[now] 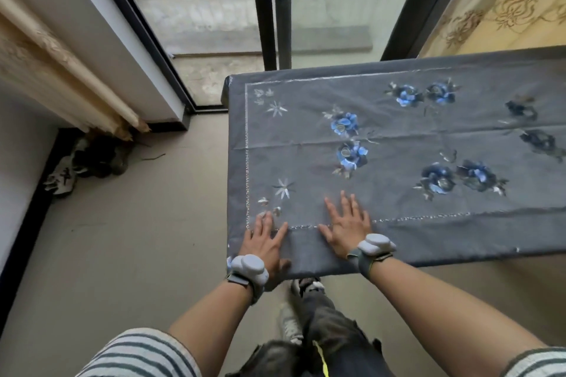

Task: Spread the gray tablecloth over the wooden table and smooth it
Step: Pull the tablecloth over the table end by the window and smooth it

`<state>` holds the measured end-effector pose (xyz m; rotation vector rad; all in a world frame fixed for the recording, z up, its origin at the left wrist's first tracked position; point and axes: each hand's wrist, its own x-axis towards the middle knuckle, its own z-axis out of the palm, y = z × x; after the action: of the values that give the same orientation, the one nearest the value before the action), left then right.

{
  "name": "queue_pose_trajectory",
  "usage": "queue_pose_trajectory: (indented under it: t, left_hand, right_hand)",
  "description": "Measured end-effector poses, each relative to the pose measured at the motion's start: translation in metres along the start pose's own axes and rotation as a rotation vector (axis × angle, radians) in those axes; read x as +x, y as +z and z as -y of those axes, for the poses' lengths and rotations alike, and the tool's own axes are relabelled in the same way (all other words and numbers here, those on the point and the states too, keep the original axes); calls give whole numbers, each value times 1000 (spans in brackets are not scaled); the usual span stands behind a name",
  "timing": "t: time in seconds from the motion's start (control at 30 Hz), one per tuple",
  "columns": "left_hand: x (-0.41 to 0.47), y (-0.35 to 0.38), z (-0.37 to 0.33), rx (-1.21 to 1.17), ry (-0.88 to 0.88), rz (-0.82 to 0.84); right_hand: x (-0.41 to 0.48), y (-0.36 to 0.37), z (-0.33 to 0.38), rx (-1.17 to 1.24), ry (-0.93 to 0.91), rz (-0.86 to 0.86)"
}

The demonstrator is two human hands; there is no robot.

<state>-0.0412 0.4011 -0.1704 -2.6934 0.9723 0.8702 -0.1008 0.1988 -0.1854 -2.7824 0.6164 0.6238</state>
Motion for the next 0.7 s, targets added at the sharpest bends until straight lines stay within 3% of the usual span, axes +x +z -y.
queue_pose_trajectory:
  t: [0.47,0.7]
  left_hand:
    - [-3,-20,-44,51,-44,103]
    - [15,-78,-104,61,-11,-24]
  right_hand:
    - [-18,-20,-65,30,10,196]
    - [-38,-68,-138,62,22,150]
